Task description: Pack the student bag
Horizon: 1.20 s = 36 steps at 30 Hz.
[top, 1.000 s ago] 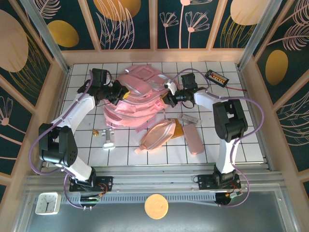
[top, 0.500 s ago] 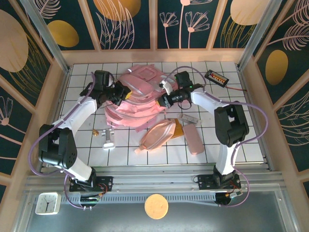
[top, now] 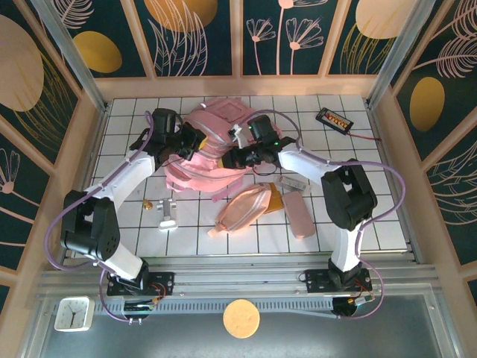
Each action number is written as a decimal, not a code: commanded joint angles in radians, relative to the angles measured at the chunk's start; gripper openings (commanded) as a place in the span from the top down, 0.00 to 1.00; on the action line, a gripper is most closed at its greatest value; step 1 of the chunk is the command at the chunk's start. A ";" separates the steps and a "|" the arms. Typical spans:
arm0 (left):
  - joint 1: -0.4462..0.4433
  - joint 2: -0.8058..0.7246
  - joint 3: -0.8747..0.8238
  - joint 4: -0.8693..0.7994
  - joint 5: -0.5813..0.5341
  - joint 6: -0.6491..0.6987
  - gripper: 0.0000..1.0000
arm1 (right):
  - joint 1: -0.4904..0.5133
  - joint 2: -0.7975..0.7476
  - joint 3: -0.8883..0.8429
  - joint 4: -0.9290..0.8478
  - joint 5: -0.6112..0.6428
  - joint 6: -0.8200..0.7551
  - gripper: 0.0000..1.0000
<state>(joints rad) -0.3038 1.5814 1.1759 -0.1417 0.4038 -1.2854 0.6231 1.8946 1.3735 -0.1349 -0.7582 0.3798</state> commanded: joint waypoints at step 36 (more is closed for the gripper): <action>0.164 0.070 -0.133 0.018 0.132 0.330 0.54 | -0.037 -0.241 -0.182 0.122 0.281 0.148 1.00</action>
<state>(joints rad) -0.1383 1.6169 1.0725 -0.2302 0.4732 -0.9405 0.6014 1.7184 1.2018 -0.0422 -0.4709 0.5560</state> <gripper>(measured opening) 0.483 0.055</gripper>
